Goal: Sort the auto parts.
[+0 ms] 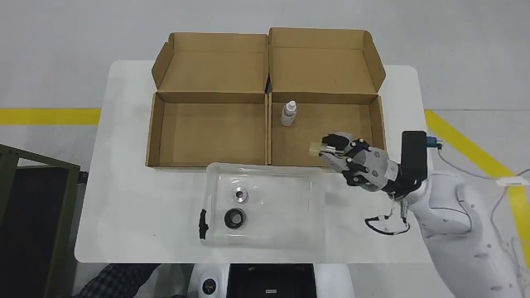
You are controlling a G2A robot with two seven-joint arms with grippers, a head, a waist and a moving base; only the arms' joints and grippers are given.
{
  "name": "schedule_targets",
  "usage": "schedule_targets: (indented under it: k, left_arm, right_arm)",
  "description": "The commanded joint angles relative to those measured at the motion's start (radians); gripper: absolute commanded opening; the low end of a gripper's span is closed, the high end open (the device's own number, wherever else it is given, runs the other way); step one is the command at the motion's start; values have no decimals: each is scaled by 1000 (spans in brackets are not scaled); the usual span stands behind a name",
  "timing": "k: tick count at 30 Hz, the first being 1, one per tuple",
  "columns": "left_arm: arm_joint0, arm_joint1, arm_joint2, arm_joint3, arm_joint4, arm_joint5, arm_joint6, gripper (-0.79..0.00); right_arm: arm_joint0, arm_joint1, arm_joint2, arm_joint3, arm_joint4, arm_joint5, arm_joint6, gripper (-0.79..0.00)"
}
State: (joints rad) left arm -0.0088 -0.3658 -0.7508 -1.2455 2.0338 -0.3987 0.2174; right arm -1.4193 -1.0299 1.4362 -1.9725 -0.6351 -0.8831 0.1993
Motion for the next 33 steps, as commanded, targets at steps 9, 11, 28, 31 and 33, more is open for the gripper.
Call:
schedule_targets:
  k: [9,11,28,31,33]
  left_arm:
    - [0,0,0,0,0,0,0,0]
    - [0,0,0,0,0,0,0,0]
    - [0,0,0,0,0,0,0,0]
    - [0,0,0,0,0,0,0,0]
    - [0,0,0,0,0,0,0,0]
  right_arm:
    - [28,-3,-41,-13,-148,51,41,-785]
    - [43,-4,-52,-7,-183,69,56,-785]
    - [184,-10,-141,71,-429,207,215,-785]
    - [218,-13,-170,88,-448,214,252,-785]
    - [238,-14,-188,99,-460,219,277,-785]
